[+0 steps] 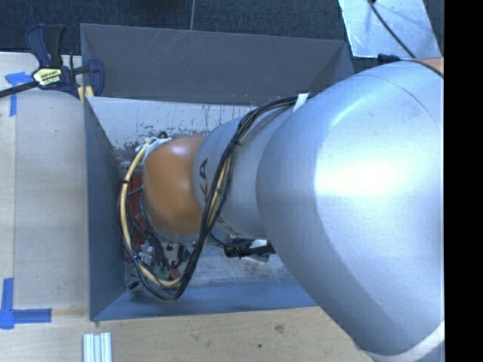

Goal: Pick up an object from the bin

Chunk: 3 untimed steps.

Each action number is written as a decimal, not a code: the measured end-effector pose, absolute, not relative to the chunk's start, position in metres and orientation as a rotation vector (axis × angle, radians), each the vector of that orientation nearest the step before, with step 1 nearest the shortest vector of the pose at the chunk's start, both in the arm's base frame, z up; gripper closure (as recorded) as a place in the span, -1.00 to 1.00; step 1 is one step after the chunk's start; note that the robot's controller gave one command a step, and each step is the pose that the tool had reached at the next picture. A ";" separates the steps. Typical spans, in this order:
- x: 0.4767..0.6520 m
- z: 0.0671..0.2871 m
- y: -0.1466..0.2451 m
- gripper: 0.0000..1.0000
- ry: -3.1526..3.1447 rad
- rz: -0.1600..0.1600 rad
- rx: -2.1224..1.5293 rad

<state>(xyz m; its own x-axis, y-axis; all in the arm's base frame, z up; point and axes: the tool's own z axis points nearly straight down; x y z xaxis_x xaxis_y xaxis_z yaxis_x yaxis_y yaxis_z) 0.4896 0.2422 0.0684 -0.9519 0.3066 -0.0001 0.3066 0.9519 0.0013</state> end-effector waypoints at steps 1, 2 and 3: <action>0.514 0.101 0.199 -1.00 3.096 0.001 0.511; 0.508 0.108 0.192 -1.00 3.007 0.001 0.907; 0.544 0.070 0.084 -1.00 2.972 -0.002 1.017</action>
Offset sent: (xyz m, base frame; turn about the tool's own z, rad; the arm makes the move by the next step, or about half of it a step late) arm 0.0230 -0.0417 0.0316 0.0138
